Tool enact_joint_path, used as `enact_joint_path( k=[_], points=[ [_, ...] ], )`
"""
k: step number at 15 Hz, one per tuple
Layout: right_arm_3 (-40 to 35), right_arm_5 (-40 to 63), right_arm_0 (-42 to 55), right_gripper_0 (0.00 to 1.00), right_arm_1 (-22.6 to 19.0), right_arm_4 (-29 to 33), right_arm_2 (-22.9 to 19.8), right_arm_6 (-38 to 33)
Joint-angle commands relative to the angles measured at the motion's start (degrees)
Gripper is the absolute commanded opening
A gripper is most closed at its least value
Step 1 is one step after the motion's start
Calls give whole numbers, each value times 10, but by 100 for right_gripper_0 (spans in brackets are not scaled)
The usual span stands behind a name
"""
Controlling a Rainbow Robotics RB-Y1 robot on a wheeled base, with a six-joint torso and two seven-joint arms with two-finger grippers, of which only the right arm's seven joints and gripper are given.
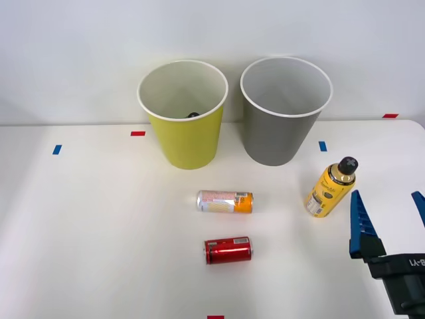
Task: Put cans in the gray bin, plastic bottles in the light green bin
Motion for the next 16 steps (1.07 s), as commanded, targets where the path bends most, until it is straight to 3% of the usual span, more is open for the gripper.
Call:
enact_joint_path(
  k=[1, 7, 12, 16],
  points=[
    [1, 34, 6, 100, 25, 1, -14, 1],
    [126, -38, -11, 100, 48, 1, -29, 1],
    [138, -31, 7, 100, 62, 6, -32, -19],
    [138, -34, 29, 100, 63, 48, -23, -143]
  ],
)
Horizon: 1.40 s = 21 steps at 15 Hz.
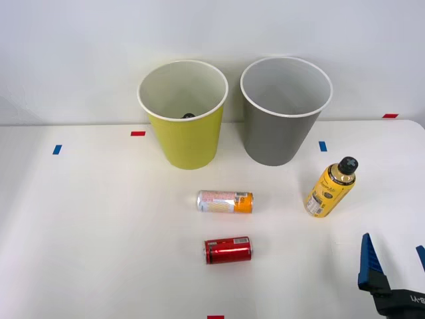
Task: Put cans in the gray bin, plastic bottles in the light green bin
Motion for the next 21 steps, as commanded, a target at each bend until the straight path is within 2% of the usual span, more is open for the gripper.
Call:
enact_joint_path(
  k=[1, 2, 3, 6, 8, 11, 13, 17, 21],
  points=[
    [2, -4, 12, 100, 3, 17, 21, -52],
    [12, -20, 11, 100, 6, 9, 34, -28],
    [38, -55, 4, 100, 9, -11, 45, 36],
    [70, -93, -1, 100, 8, -50, 73, 160],
    [78, -118, 6, 100, 9, -81, 97, 235],
    [80, -133, 25, 100, 14, -103, 112, 327],
    [80, -139, 31, 100, 19, -116, 120, 363],
    [79, -156, 30, 100, 14, -196, 155, 448],
    [79, -160, 25, 100, 6, -203, 162, 447]
  ],
)
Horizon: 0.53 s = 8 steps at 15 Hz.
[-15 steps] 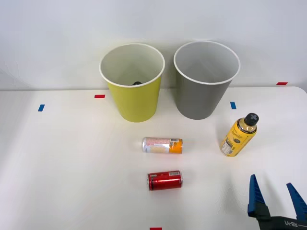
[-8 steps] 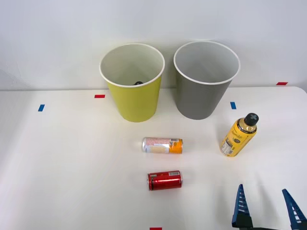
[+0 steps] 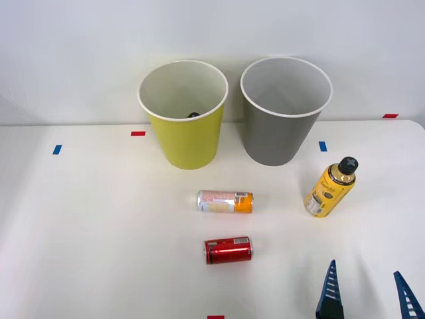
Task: Put cans in the gray bin, plastic bottles in the light green bin
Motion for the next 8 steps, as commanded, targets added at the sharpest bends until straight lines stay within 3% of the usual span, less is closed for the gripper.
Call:
enact_joint_path(
  k=[1, 8],
  points=[
    [1, 0, -5, 100, -3, 2, 1, 0],
    [1, 4, -7, 100, -38, 26, 13, 0]
  ],
)
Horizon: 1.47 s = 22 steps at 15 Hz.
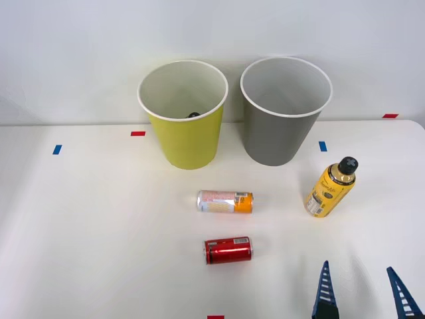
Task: Put cans in the gray bin, plastic bottles in the light green bin
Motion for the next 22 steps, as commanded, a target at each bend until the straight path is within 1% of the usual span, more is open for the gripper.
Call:
enact_joint_path(
  k=[1, 22],
  points=[
    [0, 2, 0, 100, -4, 2, 6, 3],
    [0, 2, 1, 100, -3, 2, 7, 3]
  ],
)
